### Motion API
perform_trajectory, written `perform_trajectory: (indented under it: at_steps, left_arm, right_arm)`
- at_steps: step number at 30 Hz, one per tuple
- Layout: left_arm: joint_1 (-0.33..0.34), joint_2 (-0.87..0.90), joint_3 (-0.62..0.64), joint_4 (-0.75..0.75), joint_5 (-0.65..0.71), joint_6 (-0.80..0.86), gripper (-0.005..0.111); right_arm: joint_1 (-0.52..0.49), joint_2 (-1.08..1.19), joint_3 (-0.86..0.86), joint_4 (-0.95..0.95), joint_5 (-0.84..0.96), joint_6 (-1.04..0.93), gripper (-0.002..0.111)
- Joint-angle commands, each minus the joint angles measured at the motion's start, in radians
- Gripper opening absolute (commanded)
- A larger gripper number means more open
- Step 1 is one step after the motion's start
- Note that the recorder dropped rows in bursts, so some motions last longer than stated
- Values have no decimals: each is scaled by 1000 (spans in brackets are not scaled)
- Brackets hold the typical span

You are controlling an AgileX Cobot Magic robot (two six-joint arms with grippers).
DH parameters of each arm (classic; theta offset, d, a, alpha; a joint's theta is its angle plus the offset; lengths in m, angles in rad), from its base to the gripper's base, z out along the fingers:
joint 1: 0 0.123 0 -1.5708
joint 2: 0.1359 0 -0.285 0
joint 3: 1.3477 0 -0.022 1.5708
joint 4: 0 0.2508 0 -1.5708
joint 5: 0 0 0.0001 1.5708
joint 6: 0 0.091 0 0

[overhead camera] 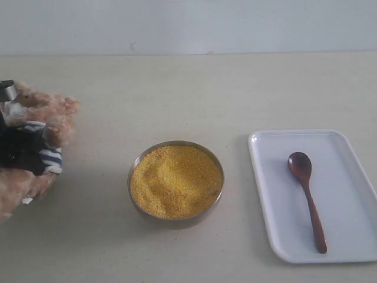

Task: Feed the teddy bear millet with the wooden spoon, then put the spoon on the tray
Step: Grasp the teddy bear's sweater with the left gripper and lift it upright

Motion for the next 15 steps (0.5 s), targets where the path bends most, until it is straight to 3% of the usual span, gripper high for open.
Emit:
perform_trajectory:
  at_steps: [1,8,15]
  left_arm:
    - [-100,-82,-9,-7,49,174,4]
    - [-294,-160,0,138,81,236,4]
    - [-366,-216,3,148,87,299,4]
  right_arm:
    - [-1,-4,-1,3,3,-1,1]
    - [-1,-4,-1,-26,2,-1,1]
    - [-1,-4,-1,-20,-80,-1,1]
